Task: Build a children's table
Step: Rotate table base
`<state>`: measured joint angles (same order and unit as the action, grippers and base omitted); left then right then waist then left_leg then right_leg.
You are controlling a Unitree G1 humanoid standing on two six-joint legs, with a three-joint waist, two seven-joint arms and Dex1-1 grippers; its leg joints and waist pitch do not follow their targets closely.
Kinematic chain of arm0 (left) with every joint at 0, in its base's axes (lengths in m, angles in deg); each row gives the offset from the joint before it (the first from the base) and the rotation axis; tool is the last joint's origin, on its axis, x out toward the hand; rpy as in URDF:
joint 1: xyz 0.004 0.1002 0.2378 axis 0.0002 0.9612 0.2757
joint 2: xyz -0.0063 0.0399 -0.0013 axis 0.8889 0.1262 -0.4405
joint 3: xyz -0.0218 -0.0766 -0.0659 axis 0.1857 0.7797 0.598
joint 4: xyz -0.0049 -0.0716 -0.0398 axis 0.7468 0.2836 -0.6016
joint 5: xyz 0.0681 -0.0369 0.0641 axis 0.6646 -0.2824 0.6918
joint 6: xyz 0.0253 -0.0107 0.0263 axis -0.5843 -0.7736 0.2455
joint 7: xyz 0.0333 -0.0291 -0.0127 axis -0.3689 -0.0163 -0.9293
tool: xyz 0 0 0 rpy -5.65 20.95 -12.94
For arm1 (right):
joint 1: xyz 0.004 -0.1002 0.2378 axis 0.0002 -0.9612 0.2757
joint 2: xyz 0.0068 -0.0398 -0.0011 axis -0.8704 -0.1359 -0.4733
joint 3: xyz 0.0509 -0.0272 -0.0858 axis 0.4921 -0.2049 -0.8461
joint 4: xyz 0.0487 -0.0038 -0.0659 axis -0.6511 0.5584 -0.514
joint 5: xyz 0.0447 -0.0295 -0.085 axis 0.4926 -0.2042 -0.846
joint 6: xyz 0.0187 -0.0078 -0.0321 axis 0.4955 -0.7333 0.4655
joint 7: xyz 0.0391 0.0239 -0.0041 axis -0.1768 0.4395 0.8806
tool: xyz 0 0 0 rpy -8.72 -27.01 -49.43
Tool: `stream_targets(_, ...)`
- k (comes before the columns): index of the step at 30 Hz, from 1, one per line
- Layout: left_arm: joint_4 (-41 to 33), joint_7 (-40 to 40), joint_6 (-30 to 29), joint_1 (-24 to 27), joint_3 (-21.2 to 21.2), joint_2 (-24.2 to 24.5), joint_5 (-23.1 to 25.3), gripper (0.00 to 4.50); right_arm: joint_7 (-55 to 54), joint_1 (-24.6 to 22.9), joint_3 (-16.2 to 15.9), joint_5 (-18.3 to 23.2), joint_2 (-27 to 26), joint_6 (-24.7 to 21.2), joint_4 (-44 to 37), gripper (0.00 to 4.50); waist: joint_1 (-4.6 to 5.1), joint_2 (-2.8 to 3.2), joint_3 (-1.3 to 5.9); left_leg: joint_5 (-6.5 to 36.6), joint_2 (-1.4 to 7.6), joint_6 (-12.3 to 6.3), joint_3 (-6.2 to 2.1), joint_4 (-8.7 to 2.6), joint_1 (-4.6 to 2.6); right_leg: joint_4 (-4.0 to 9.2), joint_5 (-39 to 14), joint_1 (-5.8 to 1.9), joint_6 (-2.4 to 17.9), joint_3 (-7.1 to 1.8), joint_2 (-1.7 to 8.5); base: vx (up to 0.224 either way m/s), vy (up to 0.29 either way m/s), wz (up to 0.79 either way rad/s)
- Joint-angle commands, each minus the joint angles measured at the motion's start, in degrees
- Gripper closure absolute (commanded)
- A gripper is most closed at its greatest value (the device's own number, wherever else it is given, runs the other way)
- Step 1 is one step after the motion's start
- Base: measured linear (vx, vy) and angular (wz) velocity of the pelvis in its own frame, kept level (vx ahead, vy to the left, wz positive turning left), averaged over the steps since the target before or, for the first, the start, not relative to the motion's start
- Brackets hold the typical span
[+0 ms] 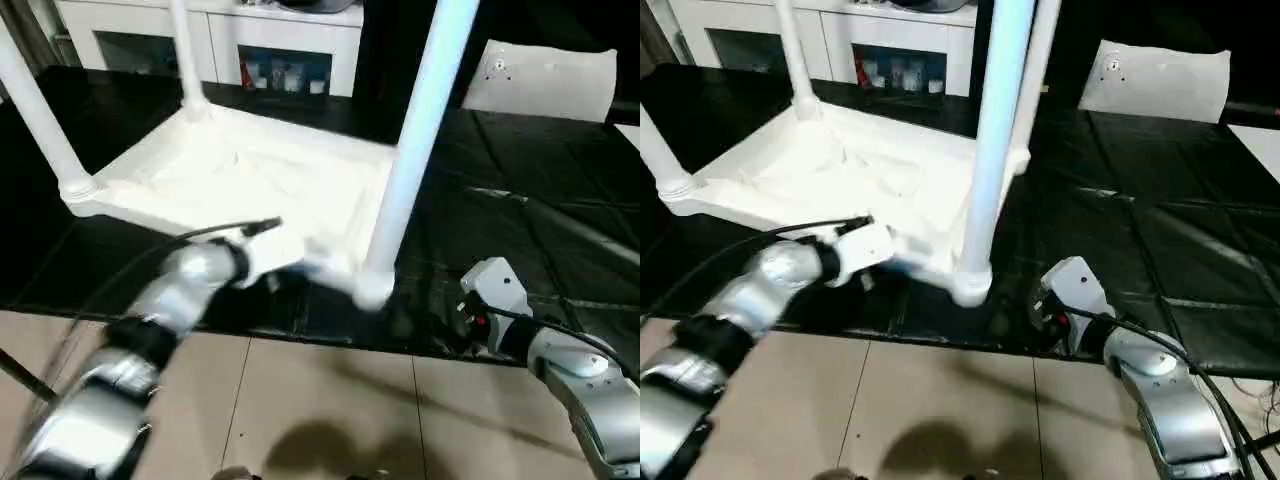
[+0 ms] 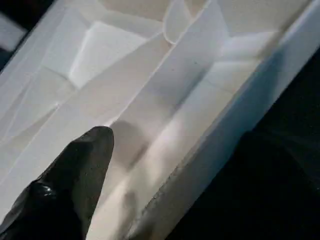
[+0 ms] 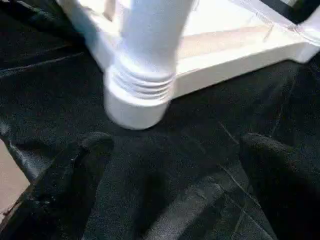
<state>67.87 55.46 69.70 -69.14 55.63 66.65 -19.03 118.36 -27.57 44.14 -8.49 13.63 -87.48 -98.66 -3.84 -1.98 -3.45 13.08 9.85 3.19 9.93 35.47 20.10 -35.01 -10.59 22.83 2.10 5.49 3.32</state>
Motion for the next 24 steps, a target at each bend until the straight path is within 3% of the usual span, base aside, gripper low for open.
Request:
stream_targets(1, 2.0, -5.7, 0.6, -3.1, 3.3, -2.0, -2.3, 0.1, -0.8, 0.6, -0.4, -0.2, -0.3, -0.9, -0.6, 0.0, -0.13, -0.52, 3.59, 5.8, 3.27, -4.36, -1.46, -4.2, 0.25, 5.55, -17.7, -3.26, 5.8, -3.88, 5.91, 0.0, 0.0, 0.0)
stream_targets(3, 3.3, -7.5, 1.0, -3.6, 4.6, -3.2, -3.4, 0.1, -1.1, 0.4, -0.5, -0.3, -0.6, -1.2, -0.9, 0.0, -0.33, -0.65, 3.71, 5.1, 3.25, -4.99, -1.55, -4.15, 0.31, 5.47, -17.1, -3.26, 5.8, -3.75, 5.92, 0.0, 0.0, 0.0)
stream_targets(4, 4.5, -8.6, 1.7, -3.6, 7.6, -4.9, -6.6, 0.1, -1.7, 0.0, -0.6, -0.3, -1.2, -1.8, -1.8, 0.0, -0.33, 0.09, 3.75, 5.2, 3.37, -5.08, -1.65, -4.17, 0.27, 5.44, -16.2, -3.19, 6.3, -3.73, 5.9, 0.0, 0.0, 0.0)
stream_targets(5, 4.6, -8.7, 1.7, -3.5, 8.0, -5.1, -7.1, 0.1, -1.8, -0.1, -0.6, -0.2, -1.3, -1.8, -1.9, 0.0, -0.26, -0.21, 3.75, 5.2, 3.26, -5.16, -1.57, -4.08, 0.35, 5.53, -15.7, -3.27, 6.4, -3.69, 5.89, 0.0, 0.0, 0.0)
stream_targets(6, 3.8, -7.7, 2.1, -2.7, 10.1, -6.1, -9.9, 0.1, -2.2, -0.5, -0.6, 0.0, -1.8, -2.1, -2.6, 0.0, -0.34, 0.1, 3.87, 4.9, 3.3, -5.23, -1.73, -4.15, 0.41, 5.22, -14.5, -3.41, 7.0, -3.67, 5.91, 0.0, 0.0, 0.0)
stream_targets(7, 0.9, -4.6, 2.7, -0.4, 12.2, -7.2, -14.1, 0.1, -3.7, -1.3, 0.0, 0.3, -3.0, -2.3, -3.6, 0.0, -0.33, 0.26, 3.95, 4.6, 3.44, -5.36, -1.77, -4.14, 0.41, 5.09, -12.8, -3.45, 7.8, -3.67, 5.97, 0.0, 0.0, 0.0)
stream_targets(8, -2.4, -2.4, 2.6, 2.0, 13.2, -7.7, -16.6, 0.1, -4.9, -1.7, 0.8, 0.8, -4.1, -2.3, -4.1, 0.0, -0.26, -0.04, 3.96, 3.9, 3.79, -5.36, -1.78, -4.24, 0.56, 4.79, -10.5, -3.52, 9.3, -3.82, 6.33, 0.0, 0.0, 0.0)
stream_targets(9, -2.4, -2.4, 2.6, 2.0, 13.2, -7.7, -16.6, 0.1, -4.9, -1.7, 0.8, 0.8, -4.1, -2.3, -4.1, 0.0, -0.21, 0.01, 3.9, 4.2, 3.92, -5.42, -1.82, -4.29, 0.66, 4.69, -10.2, -3.47, 9.9, -3.83, 6.39, 0.0, 0.0, 0.0)
stream_targets(10, -6.2, -0.3, 1.8, 4.6, 14.2, -8.3, -19.4, 0.1, -6.0, -2.1, 1.6, 1.3, -5.2, -2.3, -4.7, 0.0, -0.18, 0.25, 4.04, 4.5, 3.67, -5.65, -1.63, -4.11, 0.39, 4.69, -9.9, -3.31, 10.1, -3.76, 6.04, 0.0, 0.0, 0.0)
stream_targets(11, -12.2, -0.1, -0.6, 8.5, 15.1, -8.6, -21.4, 0.1, -7.7, -2.7, 3.2, 2.9, -7.2, -2.4, -5.5, 0.0, -0.27, 0.47, 4.24, 3.6, 3.94, -5.61, -1.76, -4.09, 0.38, 4.25, -8.1, -3.58, 10.7, -3.95, 6.39, 0.0, 0.0, 0.0)
stream_targets(12, -18.2, -0.7, -3.2, 12.5, 15.8, -8.7, -23.0, 0.1, -9.6, -3.1, 4.9, 4.7, -9.4, -3.5, -6.4, 0.0, 0.16, 0.3, 4.04, 2.1, 4.3, -6.03, -1.82, -4.33, 1.13, 3.74, -4.5, -3.6, 12.3, -4.02, 6.38, 0.0, 0.0, 0.0)
stream_targets(13, -22.7, -1.0, -4.7, 15.3, 16.0, -8.6, -23.9, 0.1, -10.6, -3.4, 5.8, 5.7, -10.6, -4.2, -7.2, 0.0, 0.34, 0.47, 4.15, 3.3, 4.77, -5.9, -1.86, -4.42, 0.74, 3.51, -4.7, -3.67, 13.1, -4.04, 6.76, 0.0, 0.0, 0.0)
stream_targets(14, -26.9, -1.5, -6.2, 18.0, 16.1, -8.5, -24.8, 0.1, -11.6, -3.6, 6.4, 6.4, -11.8, -4.8, -8.0, 0.0, 0.61, 0.58, 4.06, 3.9, 4.33, -6.09, -1.52, -4.23, 0.55, 3.95, -6.0, -3.31, 12.8, -3.93, 6.13, 0.0, 0.0, 0.0)
stream_targets(15, -30.5, -2.5, -7.5, 20.2, 16.4, -8.3, -25.3, 0.1, -13.1, -3.8, 6.9, 6.4, -12.9, -5.2, -8.8, 0.0, 0.67, 0.5, 4.07, 3.9, 4.49, -5.81, -1.5, -4.28, 0.44, 3.85, -6.1, -3.33, 12.9, -4.05, 6.18, 0.0, 0.0, 0.0)
stream_targets(16, -32.4, -3.4, -8.3, 21.4, 16.6, -8.3, -25.5, 0.1, -14.2, -3.9, 7.2, 6.2, -13.6, -5.5, -9.1, 0.0, 0.83, 0.7, 3.63, 5.3, 4.2, -5.64, -1.32, -4.47, 0.49, 4.5, -9.1, -2.99, 12.0, -3.91, 5.74, 0.0, 0.0, 0.0)
stream_targets(17, -38.0, -5.0, -9.6, 24.9, 17.5, -8.2, -26.1, 0.1, -16.2, -4.2, 8.0, 7.4, -16.0, -7.6, -10.2, 0.0, 0.83, 0.44, 3.49, 7.4, 4.09, -4.64, -1.24, -4.56, 0.08, 5.01, -13.1, -2.85, 10.6, -3.91, 5.62, 0.0, 0.0, 0.0)
stream_targets(18, -40.3, -5.5, -9.8, 26.4, 18.0, -8.2, -26.3, 0.1, -16.5, -4.4, 8.1, 8.1, -16.9, -8.2, -10.7, 0.0, 0.69, 0.56, 3.4, 8.2, 4.3, -4.17, -1.36, -4.63, -0.1, 5.02, -14.2, -2.85, 10.5, -4.03, 5.92, 0.0, 0.0, 0.0)
stream_targets(19, -40.3, -5.5, -9.8, 26.4, 18.0, -8.2, -26.3, 0.1, -16.5, -4.4, 8.1, 8.1, -16.9, -8.2, -10.7, 0.0, 0.93, 0.67, 2.94, 9.8, 4.19, -3.62, -1.48, -5.0, 0.29, 5.51, -18.1, -2.78, 9.2, -3.91, 5.8, 0.0, 0.0, 0.0)
stream_targets(20, -44.2, -7.1, -11.0, 28.9, 19.4, -8.6, -26.9, 0.1, -17.4, -4.7, 7.5, 7.9, -18.1, -8.6, -11.3, 0.0, 0.9, 0.71, 2.81, 15.4, 4.26, -1.95, -1.54, -5.07, -0.94, 5.92, -25.7, -2.64, 7.2, -3.64, 5.77, 0.0, 0.0, 0.0)
stream_targets(21, -45.9, -8.1, -11.5, 30.0, 20.2, -8.9, -27.2, 0.1, -17.9, -4.9, 6.8, 7.2, -18.5, -8.8, -11.2, 0.0, 1.13, 0.77, 2.47, 19.0, 4.07, -1.26, -1.62, -5.3, -1.34, 6.35, -30.2, -2.49, 6.0, -3.43, 5.56, 0.0, 0.0, 0.0)
stream_targets(22, -47.8, -8.8, -12.2, 31.0, 20.9, -9.2, -27.4, 0.1, -18.3, -4.9, 6.2, 6.7, -18.7, -9.0, -11.2, 0.0, 1.37, 0.83, 2.15, 24.7, 3.69, -0.44, -1.73, -5.35, -2.35, 7.44, -37.7, -2.31, 3.3, -2.88, 5.1, 0.0, 0.0, 0.0)
stream_targets(23, -52.1, -10.5, -14.7, 33.6, 22.0, -9.6, -27.5, 0.1, -19.1, -5.0, 5.4, 6.3, -19.3, -9.3, -11.1, 0.0, 1.98, 0.64, 1.13, 31.8, 3.48, -0.01, -1.84, -4.98, -4.19, 8.58, -45.5, -1.55, 1.0, -1.31, 4.38, 0.0, 0.0, 0.0)
stream_targets(24, -53.0, -10.8, -15.3, 34.1, 22.1, -9.6, -27.5, 0.1, -19.3, -5.0, 5.4, 6.3, -19.4, -9.4, -11.1, 0.0, 2.35, 0.45, 1.27, 33.1, 3.1, 0.01, -1.81, -4.36, -4.89, 9.35, -47.6, -1.69, -0.2, -0.47, 4.27, 0.0, 0.0, 0.0)
